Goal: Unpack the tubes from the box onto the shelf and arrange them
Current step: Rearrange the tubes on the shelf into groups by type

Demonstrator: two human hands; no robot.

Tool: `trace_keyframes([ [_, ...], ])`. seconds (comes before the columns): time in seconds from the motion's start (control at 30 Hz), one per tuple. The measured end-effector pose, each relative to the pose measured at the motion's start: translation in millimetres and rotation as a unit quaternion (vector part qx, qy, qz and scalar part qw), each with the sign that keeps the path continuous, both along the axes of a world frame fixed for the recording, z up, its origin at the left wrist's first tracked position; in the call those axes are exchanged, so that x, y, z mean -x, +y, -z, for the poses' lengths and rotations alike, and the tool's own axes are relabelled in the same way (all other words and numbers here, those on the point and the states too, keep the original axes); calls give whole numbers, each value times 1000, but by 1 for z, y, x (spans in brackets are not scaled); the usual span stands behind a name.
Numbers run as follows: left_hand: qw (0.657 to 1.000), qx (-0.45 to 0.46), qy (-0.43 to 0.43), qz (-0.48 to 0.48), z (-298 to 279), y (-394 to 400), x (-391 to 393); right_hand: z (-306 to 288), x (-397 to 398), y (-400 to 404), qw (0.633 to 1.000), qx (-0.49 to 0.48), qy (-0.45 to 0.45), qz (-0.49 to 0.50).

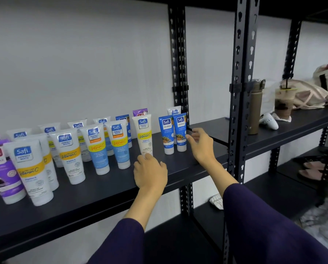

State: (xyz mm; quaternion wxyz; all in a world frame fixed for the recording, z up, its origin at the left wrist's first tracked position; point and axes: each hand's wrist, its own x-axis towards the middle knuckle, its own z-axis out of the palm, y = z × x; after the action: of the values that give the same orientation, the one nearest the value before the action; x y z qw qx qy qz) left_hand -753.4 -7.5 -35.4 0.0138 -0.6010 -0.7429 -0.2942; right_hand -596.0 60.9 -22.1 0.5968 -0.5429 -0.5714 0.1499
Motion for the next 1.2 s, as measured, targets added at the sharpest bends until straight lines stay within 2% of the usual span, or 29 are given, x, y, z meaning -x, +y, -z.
trace_keyframes([
  [0.1,996,0,55,72,1,1,-3,-15,-6,-5,999,-51,2,-7],
  [0.23,977,39,59,202,-6,11,-4,-47,-9,-1,995,-86,-33,-48],
  [0.43,975,32,52,212,-5,16,-6,-96,-9,38,979,-102,-147,-99],
  [0.63,978,20,53,200,-2,17,-9,-127,-1,99,939,15,-321,-123],
  [0.77,979,18,60,194,0,21,-9,-137,1,117,910,101,-378,-137],
  [0.9,980,17,59,192,-1,21,-9,-140,-2,115,924,79,-350,-131],
  [1.03,979,18,60,192,-2,20,-9,-148,-5,98,966,-32,-234,-104],
  [1.2,980,20,35,196,-3,17,-8,-169,-3,63,983,-148,-79,-73],
])
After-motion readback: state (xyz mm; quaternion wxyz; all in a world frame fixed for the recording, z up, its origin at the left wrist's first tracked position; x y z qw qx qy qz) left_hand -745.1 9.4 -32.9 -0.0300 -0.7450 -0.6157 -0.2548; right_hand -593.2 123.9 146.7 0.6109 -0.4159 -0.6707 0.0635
